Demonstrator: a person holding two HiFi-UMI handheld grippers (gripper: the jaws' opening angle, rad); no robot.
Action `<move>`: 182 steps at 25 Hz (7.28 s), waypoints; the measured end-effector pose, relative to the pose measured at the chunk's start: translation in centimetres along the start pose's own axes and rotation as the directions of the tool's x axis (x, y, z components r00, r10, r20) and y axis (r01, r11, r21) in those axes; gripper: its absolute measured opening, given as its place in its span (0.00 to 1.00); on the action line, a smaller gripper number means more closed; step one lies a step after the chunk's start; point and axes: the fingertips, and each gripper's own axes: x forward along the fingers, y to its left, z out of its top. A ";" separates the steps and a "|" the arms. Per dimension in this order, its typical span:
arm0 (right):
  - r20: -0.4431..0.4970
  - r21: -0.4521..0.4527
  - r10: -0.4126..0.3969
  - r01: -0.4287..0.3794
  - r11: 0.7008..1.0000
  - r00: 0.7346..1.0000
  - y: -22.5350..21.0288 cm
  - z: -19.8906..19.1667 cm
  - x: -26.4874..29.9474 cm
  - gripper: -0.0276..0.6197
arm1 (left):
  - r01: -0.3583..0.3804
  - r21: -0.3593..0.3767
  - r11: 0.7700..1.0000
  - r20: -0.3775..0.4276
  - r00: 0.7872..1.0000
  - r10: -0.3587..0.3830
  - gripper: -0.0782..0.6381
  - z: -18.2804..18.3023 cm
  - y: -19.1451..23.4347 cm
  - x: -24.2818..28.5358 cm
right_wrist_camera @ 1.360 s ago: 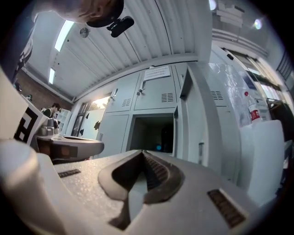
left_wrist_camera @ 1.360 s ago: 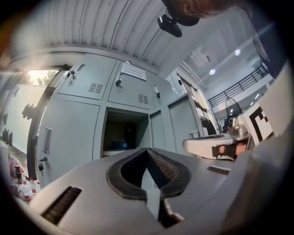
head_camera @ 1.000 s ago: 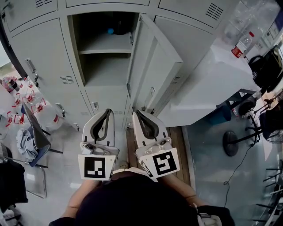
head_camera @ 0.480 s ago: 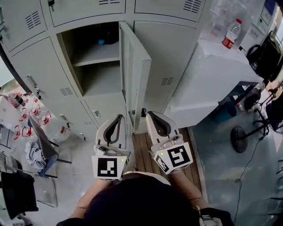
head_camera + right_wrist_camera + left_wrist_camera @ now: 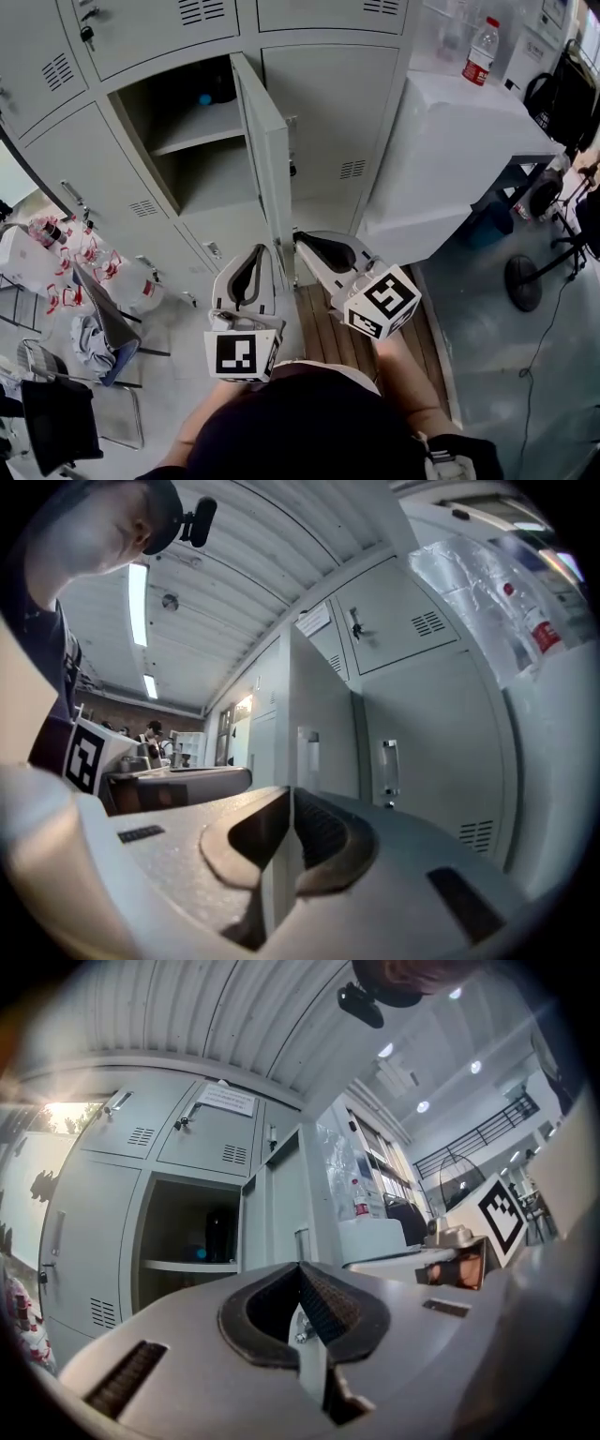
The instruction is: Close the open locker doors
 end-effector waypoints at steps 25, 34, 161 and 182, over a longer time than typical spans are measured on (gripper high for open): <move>-0.009 0.012 0.298 -0.298 0.954 0.954 -0.2 -0.8 2.4 0.31 | -0.020 0.001 1.000 -0.021 1.000 0.020 0.11 -0.6 2.4 0.9; -0.006 0.031 0.325 -0.325 0.945 0.946 0.0 -1.2 2.7 0.31 | -0.014 0.003 1.000 -0.023 1.000 0.014 0.11 -0.7 2.3 0.8; 0.015 0.006 0.021 -0.021 1.000 1.000 7.0 -1.9 31.5 0.18 | -0.036 -0.018 0.999 -0.001 0.999 0.036 0.11 -4.2 29.6 -0.9; 0.018 -0.015 -0.018 0.018 1.000 1.000 5.3 -2.0 34.4 0.16 | -0.031 -0.048 0.998 -0.017 0.999 0.030 0.11 -5.3 31.5 0.0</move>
